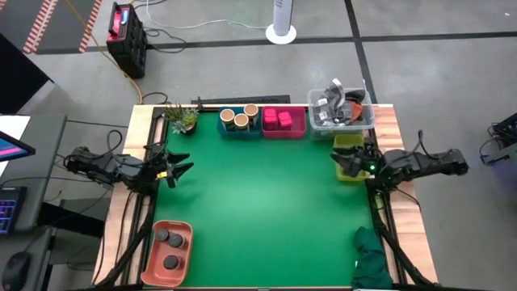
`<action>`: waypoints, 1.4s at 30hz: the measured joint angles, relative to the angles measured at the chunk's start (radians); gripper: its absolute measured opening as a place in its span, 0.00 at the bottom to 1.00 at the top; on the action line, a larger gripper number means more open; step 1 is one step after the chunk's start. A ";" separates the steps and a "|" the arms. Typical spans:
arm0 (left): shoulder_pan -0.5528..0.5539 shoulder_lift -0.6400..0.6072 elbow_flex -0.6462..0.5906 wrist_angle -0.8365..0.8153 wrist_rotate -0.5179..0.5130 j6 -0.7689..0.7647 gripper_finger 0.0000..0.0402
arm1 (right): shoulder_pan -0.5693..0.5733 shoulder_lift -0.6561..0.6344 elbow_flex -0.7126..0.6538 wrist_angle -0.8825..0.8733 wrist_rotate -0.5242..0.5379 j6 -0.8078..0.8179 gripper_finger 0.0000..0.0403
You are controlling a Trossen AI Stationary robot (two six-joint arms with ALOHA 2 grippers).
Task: Sort spices by type
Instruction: Return to Home Position
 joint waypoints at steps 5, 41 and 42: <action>0.000 0.000 0.000 0.000 0.005 0.007 0.60 | 0.036 -0.041 0.000 -0.014 -0.011 -0.011 0.82; 0.000 0.000 0.002 0.003 0.004 0.027 0.60 | 0.105 -0.106 -0.262 0.686 -0.486 -0.333 0.82; 0.000 0.000 0.002 0.003 0.007 0.025 0.60 | 0.100 -0.104 -0.262 0.690 -0.479 -0.341 0.82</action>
